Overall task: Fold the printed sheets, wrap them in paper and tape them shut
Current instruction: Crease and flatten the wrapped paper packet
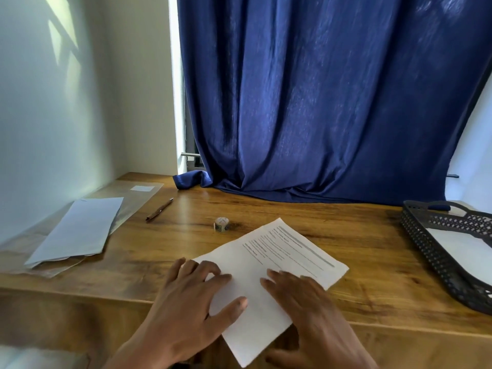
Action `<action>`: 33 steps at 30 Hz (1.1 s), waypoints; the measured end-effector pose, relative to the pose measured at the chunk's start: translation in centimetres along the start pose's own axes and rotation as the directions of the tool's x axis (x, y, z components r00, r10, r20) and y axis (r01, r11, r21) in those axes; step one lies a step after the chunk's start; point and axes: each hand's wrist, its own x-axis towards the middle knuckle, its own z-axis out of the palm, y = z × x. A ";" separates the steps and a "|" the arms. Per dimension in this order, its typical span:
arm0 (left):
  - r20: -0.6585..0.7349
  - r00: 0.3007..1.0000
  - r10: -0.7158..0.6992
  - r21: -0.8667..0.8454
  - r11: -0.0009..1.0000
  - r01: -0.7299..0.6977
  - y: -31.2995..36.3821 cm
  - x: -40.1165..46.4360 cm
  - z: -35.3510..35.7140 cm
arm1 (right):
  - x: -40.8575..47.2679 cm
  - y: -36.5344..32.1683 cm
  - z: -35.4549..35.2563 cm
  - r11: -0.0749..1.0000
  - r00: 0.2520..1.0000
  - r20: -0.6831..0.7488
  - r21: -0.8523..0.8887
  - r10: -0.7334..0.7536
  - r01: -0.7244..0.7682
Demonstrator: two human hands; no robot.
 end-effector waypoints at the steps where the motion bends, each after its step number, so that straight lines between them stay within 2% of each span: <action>1: -0.009 1.000 0.022 -0.022 1.000 -0.022 0.1 -0.1 0.0 | 0.1 -0.2 0.6 0.999 1.000 0.010 -0.023 -0.028 0.029; 3: -0.036 0.997 0.068 -0.102 0.992 -0.071 0.0 -0.4 -0.1 | 0.0 -0.1 1.0 0.999 0.999 0.005 0.007 -0.034 0.034; 6: -0.210 0.976 0.060 -0.354 0.926 -0.134 -0.9 -0.8 -0.3 | -1.3 1.3 1.4 0.994 0.999 -0.046 0.107 0.021 -0.016; 8: -0.301 0.951 -0.065 -0.595 0.792 -0.135 -2.2 -0.5 -0.5 | -1.9 1.0 0.5 0.934 0.996 -0.036 0.351 0.084 -0.066; 10: -0.303 0.944 -0.127 -0.795 0.580 -0.178 -4.0 0.6 -0.5 | -1.8 0.8 -0.7 0.878 0.990 0.001 0.461 0.142 -0.126; 11: -0.302 0.948 -0.098 -0.825 0.526 -0.208 -5.0 1.4 -0.2 | -1.8 0.7 -1.4 0.788 0.973 0.054 0.577 0.226 -0.215; 13: -0.280 0.960 -0.012 -0.825 0.513 -0.235 -6.1 2.2 0.3 | -0.9 0.7 -2.7 0.587 0.937 0.109 0.754 0.331 -0.295; 15: -0.249 0.968 0.031 -0.845 0.481 -0.233 -5.6 2.6 0.1 | -0.4 0.9 -3.6 0.417 0.897 0.137 0.849 0.421 -0.325; 17: -0.188 0.981 0.055 -0.884 0.426 -0.193 -4.3 3.3 0.1 | 0.6 1.5 -4.4 0.307 0.858 0.126 0.900 0.497 -0.311; 18: -0.171 0.983 0.071 -0.892 0.412 -0.185 -3.8 3.9 0.3 | 1.0 2.1 -4.1 0.300 0.836 0.116 0.899 0.537 -0.318; 21: -0.207 0.978 -0.030 -0.870 0.463 -0.170 -2.6 6.2 0.7 | 2.8 2.6 -4.3 0.308 0.777 0.105 0.879 0.621 -0.365; 24: -0.269 0.944 -0.191 -0.786 0.610 -0.100 -1.9 8.2 1.0 | 3.8 3.8 -3.0 0.409 0.716 0.009 0.816 0.698 -0.409; 26: -0.305 0.924 -0.232 -0.733 0.677 -0.071 -1.4 8.8 1.7 | 4.1 4.5 -2.3 0.447 0.689 -0.046 0.791 0.724 -0.417; 30: -0.322 0.938 -0.127 -0.570 0.817 -0.085 -1.8 9.1 3.6 | 4.2 5.4 -1.0 0.477 0.662 -0.030 0.719 0.749 -0.506; 33: -0.213 0.977 -0.007 -0.369 0.927 -0.074 -1.5 8.8 3.7 | 4.3 5.5 -0.3 0.599 0.712 -0.022 0.559 0.702 -0.573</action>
